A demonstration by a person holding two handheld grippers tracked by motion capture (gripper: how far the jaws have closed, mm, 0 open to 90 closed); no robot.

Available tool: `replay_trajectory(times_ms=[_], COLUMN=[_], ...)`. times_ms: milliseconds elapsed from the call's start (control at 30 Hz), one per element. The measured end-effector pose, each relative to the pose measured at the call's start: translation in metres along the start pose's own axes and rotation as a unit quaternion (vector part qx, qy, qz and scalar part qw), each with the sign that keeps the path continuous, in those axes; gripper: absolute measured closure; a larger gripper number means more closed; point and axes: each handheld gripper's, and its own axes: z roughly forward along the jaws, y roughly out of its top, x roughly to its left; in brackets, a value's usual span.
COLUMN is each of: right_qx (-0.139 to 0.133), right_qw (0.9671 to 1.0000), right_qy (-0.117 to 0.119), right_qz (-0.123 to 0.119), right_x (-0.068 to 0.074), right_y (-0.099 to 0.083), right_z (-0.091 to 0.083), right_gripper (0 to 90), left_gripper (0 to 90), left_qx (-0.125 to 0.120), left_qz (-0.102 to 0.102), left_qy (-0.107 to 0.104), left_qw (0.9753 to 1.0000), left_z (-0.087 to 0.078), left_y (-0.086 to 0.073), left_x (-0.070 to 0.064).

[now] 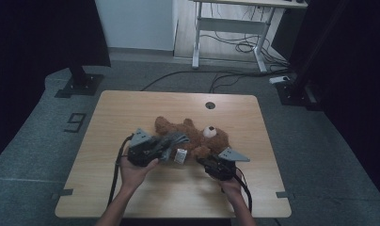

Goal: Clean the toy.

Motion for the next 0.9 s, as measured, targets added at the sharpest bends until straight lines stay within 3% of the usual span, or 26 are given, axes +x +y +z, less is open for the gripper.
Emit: replay_trajectory(times_ms=[133, 233, 267, 300, 400, 500, 600, 833, 867, 900], right_qx=[-0.002, -0.003, -0.003, -0.003, -0.003, -0.001, -0.002, 0.0, 0.001, 0.001], right_qw=[1.0, 1.0, 1.0, 1.0, 1.0, 1.0, 1.0, 0.9999, 0.9999, 0.9999], right_qy=[0.002, 0.003, 0.003, 0.003, 0.004, 0.0, 0.0, 0.009, 0.013, 0.014], right_qz=[0.002, 0.003, 0.003, 0.004, 0.007, 0.003, 0.004, 0.009, 0.002, 0.0], right_x=[-0.001, -0.001, -0.001, 0.0, 0.0, -0.002, -0.004, -0.01, -0.01, -0.01], right_y=[0.001, 0.001, 0.001, 0.001, 0.001, 0.0, 0.0, -0.001, -0.001, -0.001], right_z=[0.001, 0.001, 0.001, 0.001, 0.001, 0.0, -0.001, -0.004, -0.005, -0.005], right_gripper=[62.8, 63.1, 63.1, 63.5, 65.3, 67.2, 68.1, 69.3, 69.3, 69.3], left_gripper=[71.6, 71.6, 71.7, 71.7, 71.8, 72.4, 72.8, 72.6, 72.6, 72.6], left_qx=[0.02, 0.045, 0.045, 0.056, 0.07, 0.057, 0.054, 0.039, 0.031, 0.031], left_qz=[0.002, 0.016, 0.016, 0.023, 0.03, 0.017, 0.017, -0.003, -0.011, -0.011], left_qy=[0.001, -0.003, -0.003, -0.004, 0.009, 0.018, 0.026, 0.046, 0.053, 0.053], left_qw=[0.9998, 0.9989, 0.9989, 0.9982, 0.997, 0.9981, 0.9981, 0.9982, 0.998, 0.998], left_z=[0.021, 0.046, 0.046, 0.058, 0.073, 0.072, 0.067, 0.035, 0.022, 0.022], left_y=[-0.006, -0.012, -0.012, -0.016, -0.025, -0.03, -0.033, -0.037, -0.038, -0.038], left_x=[-0.006, -0.02, -0.02, -0.026, -0.031, -0.026, -0.023, 0.0, 0.009, 0.009])
